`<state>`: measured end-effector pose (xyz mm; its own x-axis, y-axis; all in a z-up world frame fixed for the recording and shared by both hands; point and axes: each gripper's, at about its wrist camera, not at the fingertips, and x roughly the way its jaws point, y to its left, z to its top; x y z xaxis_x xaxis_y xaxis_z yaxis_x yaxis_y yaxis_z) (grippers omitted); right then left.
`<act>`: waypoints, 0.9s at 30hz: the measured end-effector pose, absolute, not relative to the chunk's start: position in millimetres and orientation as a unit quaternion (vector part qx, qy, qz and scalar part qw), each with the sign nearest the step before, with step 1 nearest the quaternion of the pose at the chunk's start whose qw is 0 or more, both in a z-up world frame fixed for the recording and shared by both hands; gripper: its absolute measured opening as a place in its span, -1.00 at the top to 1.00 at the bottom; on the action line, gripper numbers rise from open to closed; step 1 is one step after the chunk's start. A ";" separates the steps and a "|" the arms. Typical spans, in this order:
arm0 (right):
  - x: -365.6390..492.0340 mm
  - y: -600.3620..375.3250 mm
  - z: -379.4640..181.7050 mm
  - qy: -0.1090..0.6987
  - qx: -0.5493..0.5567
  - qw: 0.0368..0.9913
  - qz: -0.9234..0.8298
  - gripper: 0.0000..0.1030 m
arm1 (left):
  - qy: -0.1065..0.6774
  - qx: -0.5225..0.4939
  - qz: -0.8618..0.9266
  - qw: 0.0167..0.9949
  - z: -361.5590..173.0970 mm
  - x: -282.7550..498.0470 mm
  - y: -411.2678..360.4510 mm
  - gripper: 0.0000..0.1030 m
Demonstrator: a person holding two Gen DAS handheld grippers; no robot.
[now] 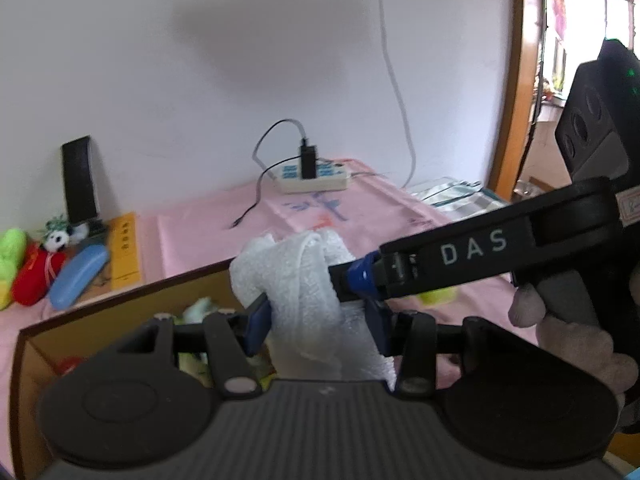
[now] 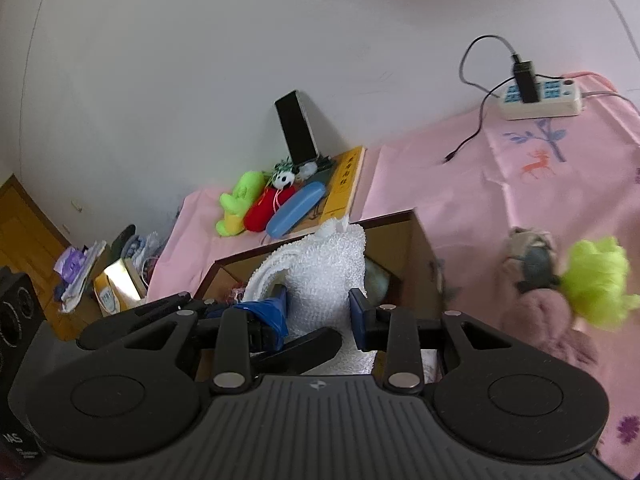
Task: Organize soft objects
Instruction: 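Carry the white fluffy towel into the cardboard box and open the right gripper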
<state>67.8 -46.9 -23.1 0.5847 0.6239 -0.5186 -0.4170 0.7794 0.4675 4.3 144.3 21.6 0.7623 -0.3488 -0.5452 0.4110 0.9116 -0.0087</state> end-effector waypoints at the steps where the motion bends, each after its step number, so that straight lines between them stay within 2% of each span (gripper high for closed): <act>1: 69.7 -41.4 -25.8 0.349 0.144 0.877 0.298 0.69 | 0.283 0.055 -0.199 0.937 18.4 6.2 149.3 0.12; 9: 84.7 -4.0 -50.7 0.379 0.096 0.874 0.288 0.69 | 0.327 0.065 -0.175 0.926 -18.9 27.0 167.5 0.12; 17: 88.1 27.3 -64.5 0.391 -0.008 0.884 0.258 0.69 | 0.374 0.068 -0.171 0.909 -43.1 44.6 170.8 0.12; 23: 97.4 28.9 -69.7 0.405 -0.011 0.879 0.253 0.61 | 0.384 0.068 -0.170 0.905 -48.5 51.0 172.2 0.09; 25: 98.7 29.9 -70.2 0.406 -0.018 0.878 0.255 0.60 | 0.388 0.068 -0.170 0.903 -48.4 52.3 171.9 0.06; 27: 98.7 29.5 -69.5 0.407 -0.015 0.876 0.257 0.60 | 0.390 0.074 -0.168 0.902 -47.6 52.4 170.1 -0.17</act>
